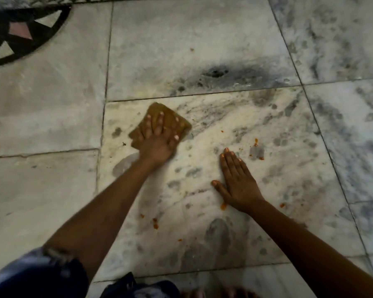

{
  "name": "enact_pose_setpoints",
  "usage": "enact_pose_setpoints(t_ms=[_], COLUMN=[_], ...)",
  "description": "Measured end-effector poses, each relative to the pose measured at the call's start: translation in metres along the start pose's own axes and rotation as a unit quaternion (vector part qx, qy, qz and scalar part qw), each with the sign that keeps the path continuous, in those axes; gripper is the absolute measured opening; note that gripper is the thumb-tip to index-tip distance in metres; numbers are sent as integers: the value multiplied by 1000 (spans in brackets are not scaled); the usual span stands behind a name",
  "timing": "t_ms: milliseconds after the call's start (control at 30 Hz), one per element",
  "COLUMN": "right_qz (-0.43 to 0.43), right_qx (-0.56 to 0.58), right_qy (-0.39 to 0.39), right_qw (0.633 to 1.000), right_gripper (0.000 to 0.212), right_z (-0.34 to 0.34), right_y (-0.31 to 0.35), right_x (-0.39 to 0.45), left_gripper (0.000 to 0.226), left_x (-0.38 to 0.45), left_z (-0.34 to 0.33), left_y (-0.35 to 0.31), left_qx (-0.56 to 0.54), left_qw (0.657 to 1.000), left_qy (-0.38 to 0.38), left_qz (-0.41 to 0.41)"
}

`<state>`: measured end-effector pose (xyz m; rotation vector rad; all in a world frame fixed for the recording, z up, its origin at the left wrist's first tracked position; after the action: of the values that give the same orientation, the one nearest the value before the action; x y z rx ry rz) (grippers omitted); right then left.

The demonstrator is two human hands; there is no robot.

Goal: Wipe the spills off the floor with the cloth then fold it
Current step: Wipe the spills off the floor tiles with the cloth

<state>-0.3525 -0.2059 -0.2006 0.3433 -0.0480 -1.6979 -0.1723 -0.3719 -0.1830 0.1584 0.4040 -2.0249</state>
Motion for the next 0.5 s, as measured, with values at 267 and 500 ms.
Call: enact_pose_setpoints(t_ms=[267,500], right_qz=[-56,-168], right_qx=[29,20], right_qy=[-59,-63], right_qw=[996,984], right_gripper=[75,81], right_z=[16,24], right_y=[-17,-66], right_x=[-2,-21], left_gripper=[61,56], left_x=[-13,72], left_z=[0,13], left_y=[8,-58], left_qx=[54,8], left_qw=[995,998], left_qy=[-17,14], left_qz=[-87,-63])
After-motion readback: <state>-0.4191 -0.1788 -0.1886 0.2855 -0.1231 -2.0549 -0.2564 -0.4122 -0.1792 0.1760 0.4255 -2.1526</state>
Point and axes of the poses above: each hand's wrist, its own x-axis towards the middle knuckle, its own z-axis out of the back of the hand, y = z × x, the point moved 4 cm from there along x, towards the middle knuckle, and after that the axes turned 8 degrees about -z, right-handed, at the moved point
